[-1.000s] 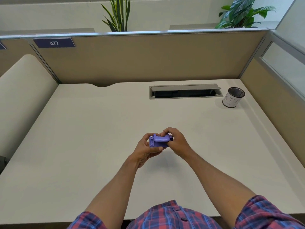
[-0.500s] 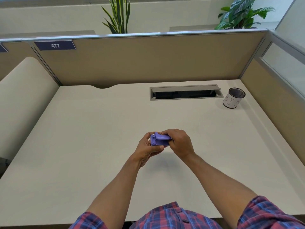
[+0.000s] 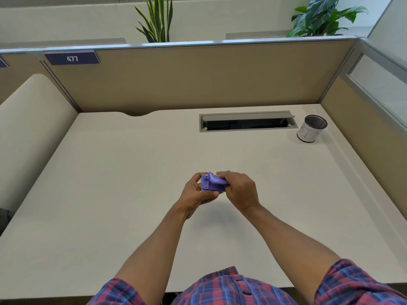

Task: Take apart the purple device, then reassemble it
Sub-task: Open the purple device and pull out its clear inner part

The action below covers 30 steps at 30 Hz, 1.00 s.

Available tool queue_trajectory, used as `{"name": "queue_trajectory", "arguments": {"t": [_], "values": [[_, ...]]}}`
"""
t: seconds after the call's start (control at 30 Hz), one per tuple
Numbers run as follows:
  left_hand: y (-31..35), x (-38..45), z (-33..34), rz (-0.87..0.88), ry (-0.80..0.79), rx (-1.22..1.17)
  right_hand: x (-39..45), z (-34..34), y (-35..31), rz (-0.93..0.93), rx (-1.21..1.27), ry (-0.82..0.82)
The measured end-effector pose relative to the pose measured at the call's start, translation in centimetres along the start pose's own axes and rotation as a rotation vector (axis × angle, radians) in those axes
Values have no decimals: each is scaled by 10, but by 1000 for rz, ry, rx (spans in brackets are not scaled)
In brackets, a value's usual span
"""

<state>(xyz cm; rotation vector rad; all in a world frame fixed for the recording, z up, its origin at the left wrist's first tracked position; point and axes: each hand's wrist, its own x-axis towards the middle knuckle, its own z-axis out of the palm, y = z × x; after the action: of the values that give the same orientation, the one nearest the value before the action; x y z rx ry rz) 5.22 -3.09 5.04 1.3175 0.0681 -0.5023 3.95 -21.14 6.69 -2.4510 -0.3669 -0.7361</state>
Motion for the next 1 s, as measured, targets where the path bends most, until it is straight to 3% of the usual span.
{"name": "queue_trajectory", "arguments": {"t": [0.27, 0.4, 0.7, 1.0], "values": [[-5, -1, -4, -16, 2, -3, 5, 1, 4, 121, -4, -81], [-10, 0, -3, -7, 17, -2, 13, 0, 3, 39, -54, -80], [-10, 5, -9, -18, 67, -23, 16, -4, 11, 55, -191, 58], [-11, 4, -14, -19, 88, -43, -21, -11, 44, 202, -429, -79]]}}
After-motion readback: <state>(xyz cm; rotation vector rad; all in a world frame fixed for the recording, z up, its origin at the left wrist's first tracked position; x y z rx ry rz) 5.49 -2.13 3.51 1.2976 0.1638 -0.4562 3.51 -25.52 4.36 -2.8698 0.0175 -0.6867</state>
